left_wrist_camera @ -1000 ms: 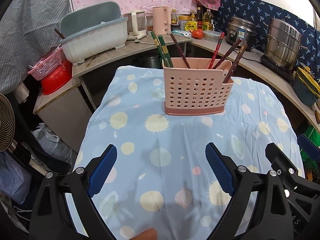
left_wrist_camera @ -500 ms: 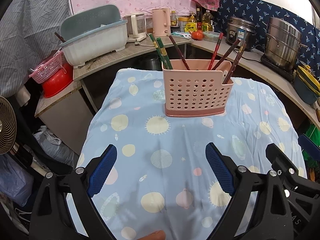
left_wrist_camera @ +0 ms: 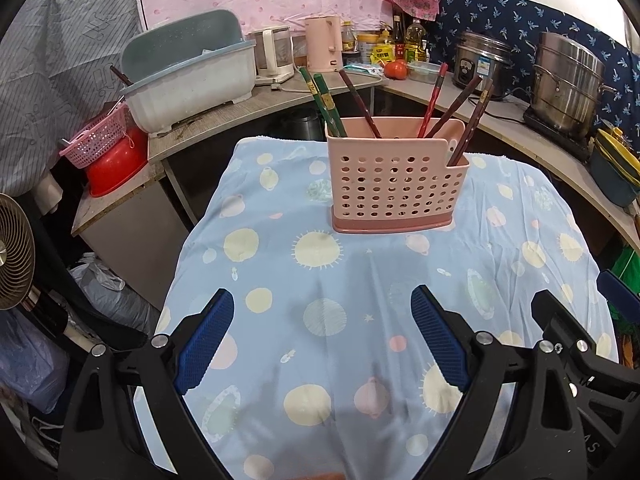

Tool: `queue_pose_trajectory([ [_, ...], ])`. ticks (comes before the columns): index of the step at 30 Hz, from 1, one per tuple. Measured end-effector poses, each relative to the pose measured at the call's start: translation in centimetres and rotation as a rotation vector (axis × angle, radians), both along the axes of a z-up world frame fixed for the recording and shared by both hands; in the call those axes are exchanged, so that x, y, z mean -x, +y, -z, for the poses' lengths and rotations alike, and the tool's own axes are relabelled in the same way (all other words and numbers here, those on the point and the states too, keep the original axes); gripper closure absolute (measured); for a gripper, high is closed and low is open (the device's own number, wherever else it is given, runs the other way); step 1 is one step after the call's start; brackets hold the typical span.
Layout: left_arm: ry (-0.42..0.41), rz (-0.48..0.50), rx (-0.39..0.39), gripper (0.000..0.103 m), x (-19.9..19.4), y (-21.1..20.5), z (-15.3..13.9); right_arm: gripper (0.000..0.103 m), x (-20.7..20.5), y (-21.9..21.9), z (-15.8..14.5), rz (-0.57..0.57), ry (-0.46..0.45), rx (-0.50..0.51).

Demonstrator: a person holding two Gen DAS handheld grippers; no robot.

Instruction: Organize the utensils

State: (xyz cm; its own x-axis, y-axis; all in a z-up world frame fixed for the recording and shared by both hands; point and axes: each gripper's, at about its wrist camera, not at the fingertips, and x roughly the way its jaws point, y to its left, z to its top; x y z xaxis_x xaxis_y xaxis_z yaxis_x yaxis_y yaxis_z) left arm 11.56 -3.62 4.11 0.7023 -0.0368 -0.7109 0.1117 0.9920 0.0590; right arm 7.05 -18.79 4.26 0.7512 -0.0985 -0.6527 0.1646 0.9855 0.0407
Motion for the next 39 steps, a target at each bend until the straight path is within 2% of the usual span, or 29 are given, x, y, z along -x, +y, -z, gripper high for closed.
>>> queue_pose_trajectory([
  [39, 0.026, -0.016, -0.015, 0.017, -0.27, 0.05, 0.51, 0.018, 0.07, 0.47, 0.88, 0.003, 0.009, 0.0],
])
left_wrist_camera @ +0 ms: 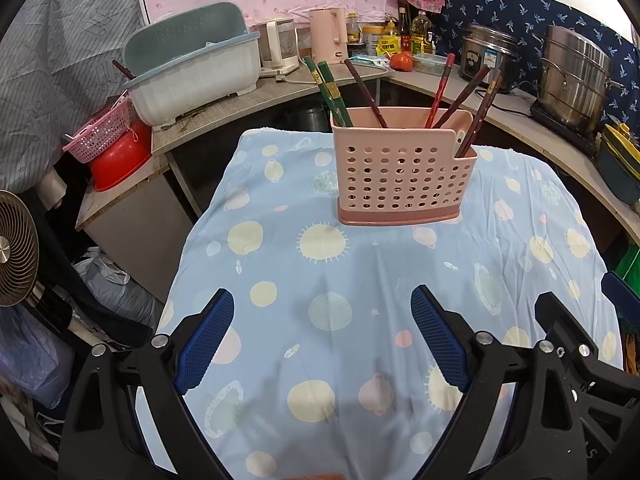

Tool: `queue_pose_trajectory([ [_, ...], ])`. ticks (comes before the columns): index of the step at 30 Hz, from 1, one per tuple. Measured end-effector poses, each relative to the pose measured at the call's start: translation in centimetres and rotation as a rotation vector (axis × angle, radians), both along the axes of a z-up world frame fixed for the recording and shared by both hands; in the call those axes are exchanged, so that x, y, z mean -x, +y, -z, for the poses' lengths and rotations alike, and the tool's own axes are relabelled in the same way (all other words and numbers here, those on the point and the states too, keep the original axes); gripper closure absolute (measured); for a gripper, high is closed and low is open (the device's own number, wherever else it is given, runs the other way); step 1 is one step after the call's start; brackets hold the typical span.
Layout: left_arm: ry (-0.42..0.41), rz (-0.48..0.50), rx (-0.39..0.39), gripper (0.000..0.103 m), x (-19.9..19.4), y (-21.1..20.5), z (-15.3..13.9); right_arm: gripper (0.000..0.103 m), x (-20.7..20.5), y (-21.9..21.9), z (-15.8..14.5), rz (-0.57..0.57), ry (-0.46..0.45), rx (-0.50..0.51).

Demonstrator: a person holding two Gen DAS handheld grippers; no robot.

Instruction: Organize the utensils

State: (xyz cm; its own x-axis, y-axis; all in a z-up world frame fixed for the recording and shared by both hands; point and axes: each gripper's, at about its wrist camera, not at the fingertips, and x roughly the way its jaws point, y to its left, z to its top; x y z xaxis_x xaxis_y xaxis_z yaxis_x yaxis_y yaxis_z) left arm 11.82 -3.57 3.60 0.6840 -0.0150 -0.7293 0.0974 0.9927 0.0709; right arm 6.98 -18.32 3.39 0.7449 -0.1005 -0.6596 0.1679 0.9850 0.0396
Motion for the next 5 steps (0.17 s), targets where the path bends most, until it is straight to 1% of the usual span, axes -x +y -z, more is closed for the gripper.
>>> queue_pose_trajectory([
  [5, 0.0, -0.001, -0.002, 0.017, 0.06, 0.0, 0.05, 0.016, -0.22, -0.19, -0.02, 0.006, 0.007, 0.0],
])
